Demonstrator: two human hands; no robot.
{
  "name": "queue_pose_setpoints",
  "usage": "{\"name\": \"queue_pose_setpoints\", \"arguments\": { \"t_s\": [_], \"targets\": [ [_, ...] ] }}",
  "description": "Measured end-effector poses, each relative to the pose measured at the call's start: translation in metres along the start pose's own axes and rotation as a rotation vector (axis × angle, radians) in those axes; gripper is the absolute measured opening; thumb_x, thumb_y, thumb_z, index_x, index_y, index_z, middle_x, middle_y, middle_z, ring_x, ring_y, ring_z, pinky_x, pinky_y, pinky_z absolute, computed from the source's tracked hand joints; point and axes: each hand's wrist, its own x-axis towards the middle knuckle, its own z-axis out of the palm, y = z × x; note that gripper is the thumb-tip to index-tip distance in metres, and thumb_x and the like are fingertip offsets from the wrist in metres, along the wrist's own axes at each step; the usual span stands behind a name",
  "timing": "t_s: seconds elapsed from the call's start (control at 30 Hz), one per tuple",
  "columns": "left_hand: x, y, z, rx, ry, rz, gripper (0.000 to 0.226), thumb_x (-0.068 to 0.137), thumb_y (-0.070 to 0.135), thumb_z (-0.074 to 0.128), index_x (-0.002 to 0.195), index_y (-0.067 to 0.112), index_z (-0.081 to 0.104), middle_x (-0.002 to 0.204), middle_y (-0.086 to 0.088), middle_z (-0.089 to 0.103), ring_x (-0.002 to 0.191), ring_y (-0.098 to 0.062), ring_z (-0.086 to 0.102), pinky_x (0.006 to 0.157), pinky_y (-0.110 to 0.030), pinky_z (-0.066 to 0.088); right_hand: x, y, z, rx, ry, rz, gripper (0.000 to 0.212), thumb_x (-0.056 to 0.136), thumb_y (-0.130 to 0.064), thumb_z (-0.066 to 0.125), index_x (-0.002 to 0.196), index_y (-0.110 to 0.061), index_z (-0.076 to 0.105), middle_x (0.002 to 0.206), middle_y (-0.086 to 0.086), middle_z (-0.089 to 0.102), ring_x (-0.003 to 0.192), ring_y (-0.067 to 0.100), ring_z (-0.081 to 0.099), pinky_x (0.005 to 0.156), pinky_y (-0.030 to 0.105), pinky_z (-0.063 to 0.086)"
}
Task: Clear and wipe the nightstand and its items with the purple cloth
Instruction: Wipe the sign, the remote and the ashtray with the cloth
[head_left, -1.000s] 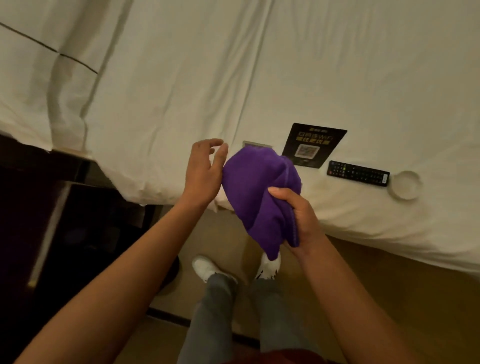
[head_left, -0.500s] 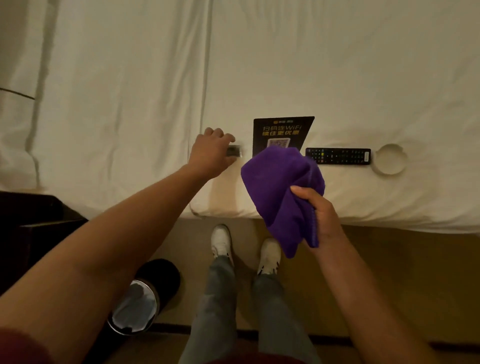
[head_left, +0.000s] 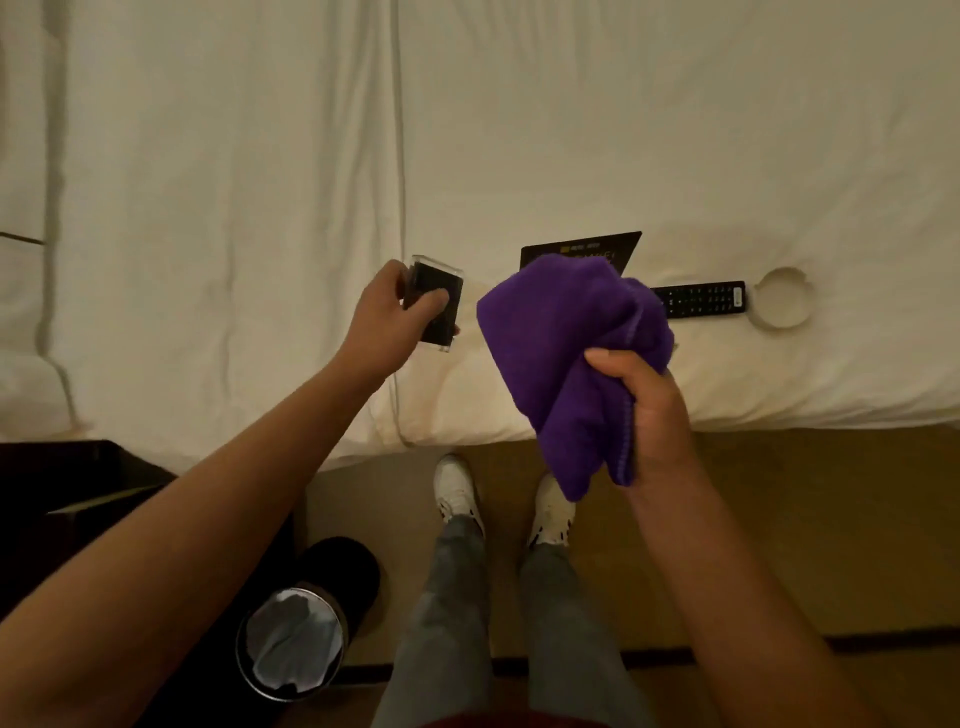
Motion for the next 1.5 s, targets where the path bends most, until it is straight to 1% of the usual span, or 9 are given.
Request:
{"name": "queue_pose_setpoints", "arguments": {
  "t_s": [0.23,0.4,0.5,0.57,0.73,0.9,1.0,1.3,1.5],
  "targets": [
    [-0.036,0.065,0.005,-0.686,-0.016,-0.146,0.053,0.106,0.053,0.035,0.138,0.018,0.059,0.122,-0.013,0.063,0.088,-0.023,0.065,0.073,-0.032,0.057,0.012,-0.030,0.049,-0.377,0.114,-0.380,0.014,0.076,-0.020,0.075,0.083,-0.031,0.072,0.077,-0.016,0.073,0.079,0.005,0.072,0.070,0.025,0.056],
    [-0.058,0.091,0.033,-0.776,-0.024,-0.156,0.052,0.107,0.053,0.034,0.130,0.020,0.066,0.124,-0.009,0.071,0.107,-0.020,0.068,0.090,-0.034,0.056,0.002,-0.027,0.074,-0.604,0.123,-0.696,0.013,0.083,-0.022,0.075,0.083,-0.030,0.064,0.073,-0.019,0.069,0.072,0.000,0.068,0.064,0.025,0.059],
    [-0.069,0.101,0.045,-0.841,-0.059,-0.150,0.042,0.106,0.051,0.041,0.111,0.025,0.074,0.108,-0.001,0.076,0.102,-0.016,0.072,0.083,-0.029,0.057,-0.004,-0.023,0.079,-0.733,0.088,-0.859,0.045,0.083,-0.025,0.073,0.120,-0.001,0.062,0.115,0.015,0.070,0.108,0.026,0.069,0.090,0.045,0.058],
    [-0.074,0.106,0.051,-0.919,-0.078,-0.147,0.036,0.106,0.045,0.046,0.116,0.022,0.072,0.109,-0.002,0.076,0.102,-0.016,0.072,0.085,-0.030,0.056,-0.002,-0.018,0.079,-0.810,0.023,-0.951,0.070,0.084,-0.018,0.074,0.146,-0.008,0.042,0.145,0.024,0.052,0.137,0.041,0.050,0.109,0.054,0.047],
    [-0.074,0.117,0.057,-1.114,-0.091,-0.165,0.048,0.110,0.042,0.035,0.136,0.007,0.054,0.105,-0.010,0.067,0.092,-0.019,0.068,0.078,-0.029,0.058,-0.011,-0.006,0.089,-0.788,-0.038,-0.880,0.073,0.085,-0.024,0.070,0.149,-0.016,0.035,0.151,0.020,0.050,0.141,0.034,0.048,0.110,0.050,0.047],
    [-0.065,0.115,0.044,-1.123,-0.098,-0.194,0.067,0.097,0.075,0.023,0.104,0.018,0.058,0.086,0.000,0.070,0.076,-0.014,0.068,0.072,-0.028,0.059,-0.039,0.019,0.072,-0.837,-0.113,-0.938,0.067,0.095,-0.034,0.065,0.152,-0.030,0.030,0.157,-0.001,0.043,0.147,0.028,0.043,0.112,0.047,0.047],
    [-0.066,0.112,0.048,-1.134,-0.103,-0.213,0.074,0.096,0.076,0.020,0.135,0.021,0.053,0.116,-0.008,0.063,0.097,-0.020,0.063,0.099,-0.039,0.051,-0.043,0.025,0.065,-0.882,-0.135,-0.999,0.061,0.101,-0.043,0.055,0.154,-0.029,0.027,0.160,-0.010,0.031,0.152,0.028,0.034,0.117,0.048,0.041],
    [-0.079,0.114,0.060,-1.055,-0.181,-0.199,0.053,0.110,0.048,0.031,0.134,0.009,0.058,0.111,-0.009,0.073,0.102,-0.019,0.072,0.087,-0.031,0.057,-0.009,-0.012,0.081,-0.849,0.063,-0.981,0.059,0.092,-0.022,0.062,0.146,-0.020,0.037,0.152,0.017,0.049,0.143,0.038,0.046,0.111,0.056,0.045],
    [-0.101,0.104,0.071,-1.013,-0.265,-0.143,0.051,0.109,0.042,0.033,0.153,0.018,0.044,0.152,-0.012,0.051,0.142,-0.027,0.046,0.120,-0.046,0.035,0.004,-0.054,0.084,-0.815,0.210,-0.857,0.029,0.095,-0.011,0.063,0.121,0.002,0.064,0.110,0.010,0.072,0.102,0.019,0.069,0.091,0.035,0.056]
  ]
}}
